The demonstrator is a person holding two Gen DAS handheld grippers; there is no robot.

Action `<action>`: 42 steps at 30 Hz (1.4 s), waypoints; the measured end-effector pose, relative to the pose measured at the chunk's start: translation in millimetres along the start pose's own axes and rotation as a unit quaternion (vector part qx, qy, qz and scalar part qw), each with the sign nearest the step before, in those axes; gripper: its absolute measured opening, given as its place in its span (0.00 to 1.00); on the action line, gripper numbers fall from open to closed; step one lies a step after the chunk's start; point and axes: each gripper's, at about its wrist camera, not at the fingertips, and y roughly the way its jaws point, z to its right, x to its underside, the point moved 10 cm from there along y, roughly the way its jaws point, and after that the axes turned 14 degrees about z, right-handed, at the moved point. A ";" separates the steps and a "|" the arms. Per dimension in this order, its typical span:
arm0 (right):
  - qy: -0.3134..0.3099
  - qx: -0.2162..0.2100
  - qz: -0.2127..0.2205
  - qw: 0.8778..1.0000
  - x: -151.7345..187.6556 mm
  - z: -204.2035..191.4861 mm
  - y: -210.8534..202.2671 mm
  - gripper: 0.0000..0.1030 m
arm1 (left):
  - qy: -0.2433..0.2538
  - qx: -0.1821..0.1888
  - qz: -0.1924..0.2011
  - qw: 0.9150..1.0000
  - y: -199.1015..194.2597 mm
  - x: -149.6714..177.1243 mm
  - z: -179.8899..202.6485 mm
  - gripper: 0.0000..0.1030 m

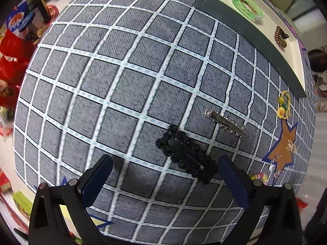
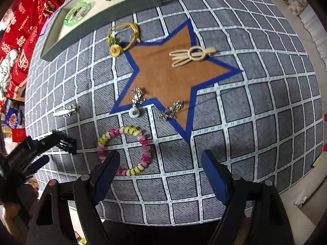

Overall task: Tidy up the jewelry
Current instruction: 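Move left gripper to the black beaded hair clip while right gripper approaches the pastel beaded bracelet, then close left gripper on the beaded clip while right gripper grasps the pastel bracelet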

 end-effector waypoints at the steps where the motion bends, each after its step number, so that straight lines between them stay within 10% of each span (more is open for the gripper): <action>1: 0.001 0.003 0.000 1.000 1.3 0.1 1.6 0.81 | -0.003 -0.001 0.001 1.000 2.9 2.6 -2.0 1.00; 19: -0.098 0.075 0.031 0.992 19.8 -17.8 13.6 0.66 | 0.036 -0.059 0.024 0.997 34.0 26.5 66.8 0.89; 24: -0.122 0.067 0.038 0.990 25.7 -26.7 12.6 0.27 | 0.088 -0.045 0.044 0.994 20.4 37.1 97.9 0.69; 30: -0.121 0.058 0.036 0.990 16.2 -47.0 2.9 0.11 | 0.115 -0.023 0.057 0.991 12.1 46.1 126.6 0.58; 42: -0.085 -0.003 0.030 0.996 12.5 -38.0 -21.3 0.09 | 0.129 0.029 0.065 0.989 1.2 52.0 125.4 0.57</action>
